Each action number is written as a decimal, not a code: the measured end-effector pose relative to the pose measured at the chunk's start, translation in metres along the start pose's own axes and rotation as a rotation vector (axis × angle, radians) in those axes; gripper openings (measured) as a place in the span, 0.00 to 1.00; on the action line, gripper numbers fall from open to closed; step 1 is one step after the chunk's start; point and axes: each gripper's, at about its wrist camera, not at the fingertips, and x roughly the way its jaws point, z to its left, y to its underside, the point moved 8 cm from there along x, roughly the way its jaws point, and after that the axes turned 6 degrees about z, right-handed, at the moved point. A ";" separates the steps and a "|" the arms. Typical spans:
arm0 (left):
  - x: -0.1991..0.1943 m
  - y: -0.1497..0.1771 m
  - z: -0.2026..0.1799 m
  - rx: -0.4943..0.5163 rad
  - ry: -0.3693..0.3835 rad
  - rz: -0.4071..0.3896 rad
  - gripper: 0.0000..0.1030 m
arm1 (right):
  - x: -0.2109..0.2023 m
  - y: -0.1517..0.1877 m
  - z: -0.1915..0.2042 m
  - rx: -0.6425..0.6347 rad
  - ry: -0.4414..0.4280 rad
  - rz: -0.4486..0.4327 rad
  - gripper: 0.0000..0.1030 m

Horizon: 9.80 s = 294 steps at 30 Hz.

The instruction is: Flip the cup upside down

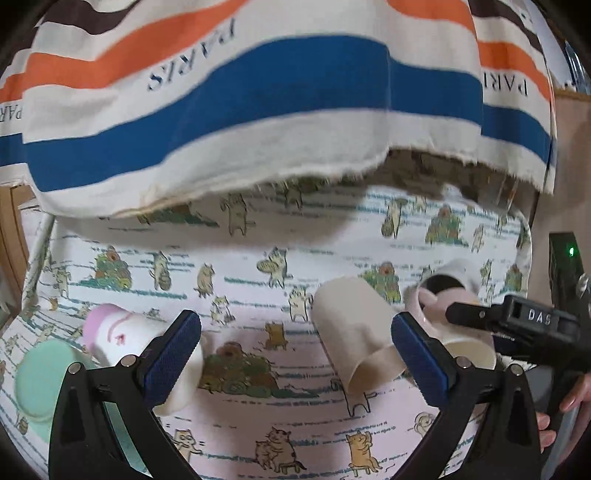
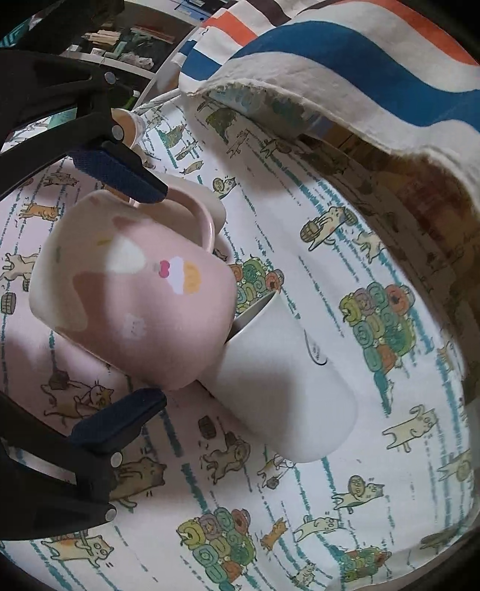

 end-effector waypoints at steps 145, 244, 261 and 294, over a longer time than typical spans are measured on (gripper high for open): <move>0.006 0.071 -0.074 -0.224 0.044 0.624 0.81 | -0.110 0.040 -0.001 -0.304 0.184 -0.160 0.84; -0.072 0.048 -0.087 -0.041 0.172 0.355 0.30 | -0.082 0.110 0.030 -0.548 0.175 0.078 0.29; -0.120 0.029 -0.041 0.021 0.124 0.016 0.75 | -0.153 0.089 0.051 -0.514 0.113 -0.242 0.73; -0.104 0.053 0.003 0.073 0.009 -0.148 0.99 | -0.153 0.107 0.065 -0.588 0.180 -0.439 1.00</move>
